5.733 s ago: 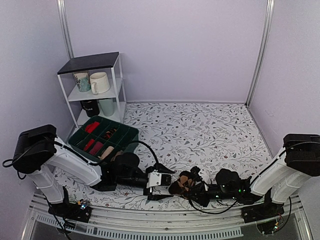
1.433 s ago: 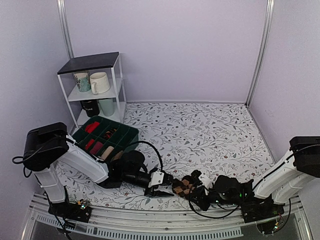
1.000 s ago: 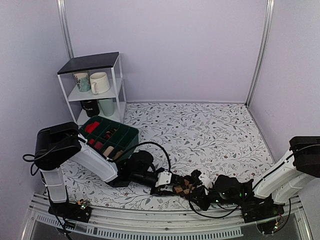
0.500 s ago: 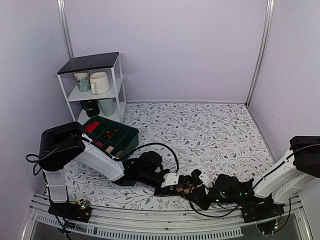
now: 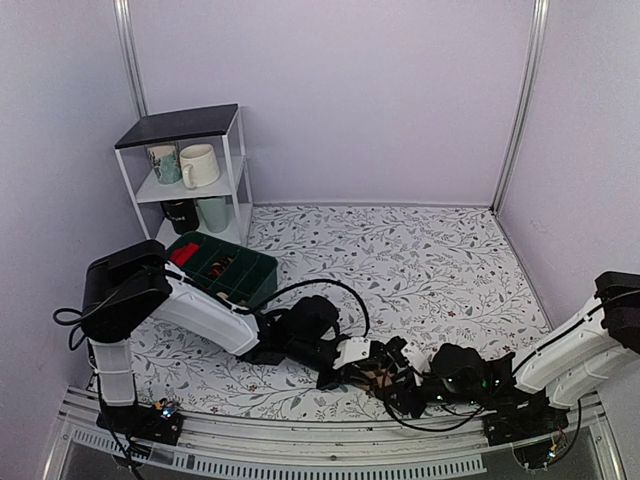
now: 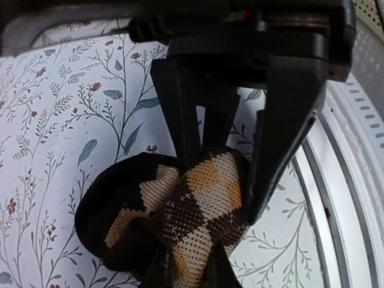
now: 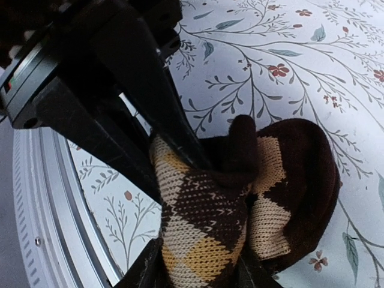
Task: Roll the socks
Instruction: Roll the sock at the center of the board.
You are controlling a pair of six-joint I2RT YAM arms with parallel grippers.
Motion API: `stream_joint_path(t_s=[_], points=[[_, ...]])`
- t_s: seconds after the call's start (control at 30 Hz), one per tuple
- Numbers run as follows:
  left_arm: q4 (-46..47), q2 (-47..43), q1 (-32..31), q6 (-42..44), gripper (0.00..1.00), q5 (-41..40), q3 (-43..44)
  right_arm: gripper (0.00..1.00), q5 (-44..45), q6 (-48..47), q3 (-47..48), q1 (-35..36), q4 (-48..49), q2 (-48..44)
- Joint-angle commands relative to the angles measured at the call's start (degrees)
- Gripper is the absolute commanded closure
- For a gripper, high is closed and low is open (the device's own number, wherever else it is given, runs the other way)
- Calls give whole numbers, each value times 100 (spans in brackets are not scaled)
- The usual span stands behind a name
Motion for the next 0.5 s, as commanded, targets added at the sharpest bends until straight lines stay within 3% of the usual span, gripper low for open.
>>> stream_joint_path(t_s=[0.0, 0.07, 0.27, 0.47], points=[[-2071, 768, -295, -672, 100, 300, -142, 58, 610, -411, 53, -46, -1189, -605], [-2186, 831, -287, -814, 100, 435, -142, 51, 967, -701, -31, -46, -1237, -1102], [-2372, 1040, -118, -1080, 100, 798, -98, 48, 1253, -1972, -538, -46, -638, -2482], [-2573, 1141, 33, -1124, 100, 994, 4, 49, 422, -2604, -604, -44, -83, -2275]])
